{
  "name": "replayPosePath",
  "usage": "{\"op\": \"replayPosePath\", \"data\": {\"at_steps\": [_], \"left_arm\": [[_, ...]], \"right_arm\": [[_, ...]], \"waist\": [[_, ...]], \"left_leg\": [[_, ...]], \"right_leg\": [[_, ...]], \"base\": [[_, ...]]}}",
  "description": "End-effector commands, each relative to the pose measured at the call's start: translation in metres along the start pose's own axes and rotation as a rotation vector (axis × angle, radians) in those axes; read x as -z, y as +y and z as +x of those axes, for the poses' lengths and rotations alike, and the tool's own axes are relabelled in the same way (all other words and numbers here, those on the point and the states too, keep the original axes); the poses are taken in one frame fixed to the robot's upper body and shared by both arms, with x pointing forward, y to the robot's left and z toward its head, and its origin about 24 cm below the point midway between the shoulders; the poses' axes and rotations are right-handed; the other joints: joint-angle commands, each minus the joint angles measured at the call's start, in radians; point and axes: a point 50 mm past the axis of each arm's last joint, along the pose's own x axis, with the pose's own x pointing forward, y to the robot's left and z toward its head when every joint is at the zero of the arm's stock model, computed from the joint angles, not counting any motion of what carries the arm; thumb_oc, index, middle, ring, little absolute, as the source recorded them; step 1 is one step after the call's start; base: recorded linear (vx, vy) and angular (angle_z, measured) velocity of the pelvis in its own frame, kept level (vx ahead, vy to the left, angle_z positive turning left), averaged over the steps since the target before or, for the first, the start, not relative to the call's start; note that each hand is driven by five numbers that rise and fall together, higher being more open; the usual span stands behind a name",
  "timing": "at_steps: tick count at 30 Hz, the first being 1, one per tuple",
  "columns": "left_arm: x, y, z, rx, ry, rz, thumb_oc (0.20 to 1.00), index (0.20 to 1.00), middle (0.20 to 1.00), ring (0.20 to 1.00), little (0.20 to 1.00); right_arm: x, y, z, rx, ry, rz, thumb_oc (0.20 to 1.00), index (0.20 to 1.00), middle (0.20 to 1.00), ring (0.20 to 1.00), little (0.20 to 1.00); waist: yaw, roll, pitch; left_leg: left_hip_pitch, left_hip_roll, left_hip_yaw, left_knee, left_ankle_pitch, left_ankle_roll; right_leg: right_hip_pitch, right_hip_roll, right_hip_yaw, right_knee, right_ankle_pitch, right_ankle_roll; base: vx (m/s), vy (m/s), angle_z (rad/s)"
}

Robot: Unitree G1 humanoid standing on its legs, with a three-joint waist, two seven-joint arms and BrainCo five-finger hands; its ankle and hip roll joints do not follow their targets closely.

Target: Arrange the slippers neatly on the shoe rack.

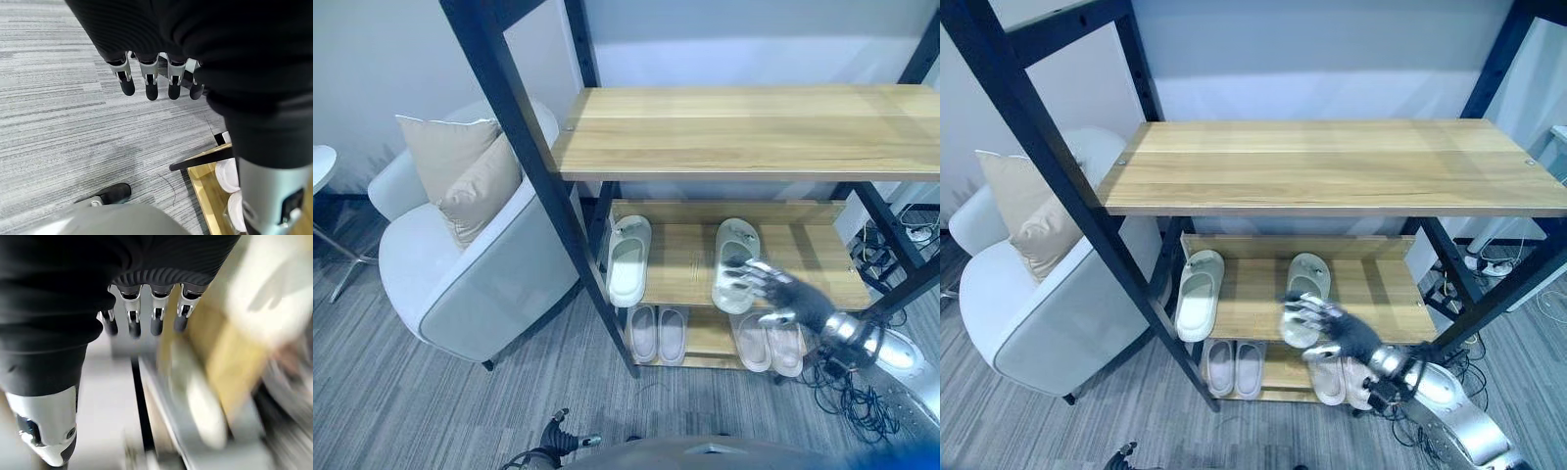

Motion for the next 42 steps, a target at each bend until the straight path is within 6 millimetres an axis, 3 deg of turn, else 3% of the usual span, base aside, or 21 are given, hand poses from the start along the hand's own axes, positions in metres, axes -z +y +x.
{"op": "replayPosePath", "data": {"at_steps": [1,5,6,13,23,34,35,36,37,42], "left_arm": [[-0.029,0.004,0.009,-0.021,-0.085,0.011,1.0,1.0,1.0,1.0,1.0],[-0.036,0.009,0.011,-0.047,-0.119,0.054,1.0,1.0,1.0,1.0,1.0],[-0.039,0.012,0.011,-0.06,-0.128,0.065,1.0,1.0,1.0,1.0,1.0],[-0.029,0.016,0.01,-0.098,-0.095,0.091,1.0,1.0,1.0,1.0,1.0],[-0.034,0.025,0.012,-0.154,-0.114,0.063,1.0,1.0,1.0,1.0,1.0],[-0.041,0.035,0.013,-0.205,-0.145,0.038,1.0,1.0,1.0,1.0,1.0],[-0.043,0.035,0.013,-0.207,-0.148,0.038,1.0,1.0,1.0,1.0,1.0],[-0.043,0.035,0.013,-0.208,-0.149,0.037,1.0,1.0,1.0,1.0,1.0],[-0.043,0.036,0.013,-0.211,-0.148,0.033,1.0,1.0,1.0,1.0,1.0],[-0.043,0.037,0.014,-0.222,-0.143,0.029,1.0,1.0,1.0,1.0,1.0]], "right_arm": [[-0.023,0.013,0.033,0.069,-0.147,-0.658,1.0,1.0,1.0,1.0,1.0],[-0.019,0.002,0.047,0.205,-0.151,-0.936,1.0,1.0,1.0,1.0,1.0],[-0.018,-0.005,0.053,0.259,-0.153,-1.091,1.0,1.0,1.0,1.0,1.0],[-0.008,-0.022,0.082,0.371,-0.076,-1.238,1.0,1.0,1.0,1.0,1.0],[-0.011,-0.031,0.113,0.453,-0.025,-1.213,1.0,1.0,1.0,1.0,1.0],[-0.015,-0.042,0.131,0.534,0.04,-1.153,1.0,1.0,1.0,1.0,1.0],[-0.015,-0.043,0.133,0.544,0.046,-1.138,0.774,0.774,0.774,0.774,0.774],[-0.015,-0.044,0.133,0.55,0.053,-1.133,0.322,0.322,0.322,0.322,0.322],[-0.014,-0.044,0.134,0.548,0.062,-1.134,0.2,0.2,0.2,0.2,0.2],[-0.012,-0.041,0.135,0.55,0.067,-1.134,0.2,0.2,0.2,0.2,0.2]], "waist": [[0.041,-0.03,-0.002],[0.053,-0.028,0.003],[0.061,-0.027,0.005],[0.1,-0.031,0.02],[0.135,-0.042,0.024],[0.166,-0.057,0.047],[0.17,-0.059,0.05],[0.171,-0.06,0.051],[0.173,-0.063,0.052],[0.179,-0.072,0.059]], "left_leg": [[-0.019,0.009,-0.012,0.007,-0.049,-0.028],[-0.032,0.008,-0.027,0.007,-0.045,-0.027],[-0.039,0.008,-0.034,0.007,-0.044,-0.025],[-0.069,0.006,-0.051,0.007,-0.032,-0.025],[-0.175,0.002,-0.06,0.007,0.004,-0.033],[-0.235,-0.001,-0.074,0.007,0.027,-0.043],[-0.239,-0.002,-0.076,0.007,0.029,-0.043],[-0.24,-0.002,-0.078,0.007,0.029,-0.043],[-0.24,-0.002,-0.078,0.007,0.029,-0.043],[-0.237,-0.001,-0.084,0.007,0.027,-0.045]], "right_leg": [[0.018,-0.038,-0.035,0.011,-0.013,0.071],[0.013,-0.035,-0.037,0.011,-0.019,0.066],[0.008,-0.033,-0.035,0.011,-0.022,0.064],[-0.017,-0.025,-0.031,0.011,-0.024,0.059],[-0.117,-0.028,-0.034,0.011,-0.002,0.06],[-0.163,-0.032,-0.052,0.011,0.012,0.062],[-0.163,-0.033,-0.055,0.011,0.012,0.063],[-0.163,-0.033,-0.055,0.011,0.013,0.063],[-0.164,-0.034,-0.057,0.011,0.014,0.064],[-0.157,-0.035,-0.065,0.011,0.011,0.065]], "base": [[0.03,-0.024,-0.11],[0.01,-0.02,0.03],[0.02,-0.035,0.06],[0.01,-0.019,0.08],[0.0,0.002,0.04],[0.01,0.002,0.03],[0.0,0.0,0.0],[0.0,0.0,0.0],[0.01,0.0,0.03],[0.01,-0.001,0.06]]}}
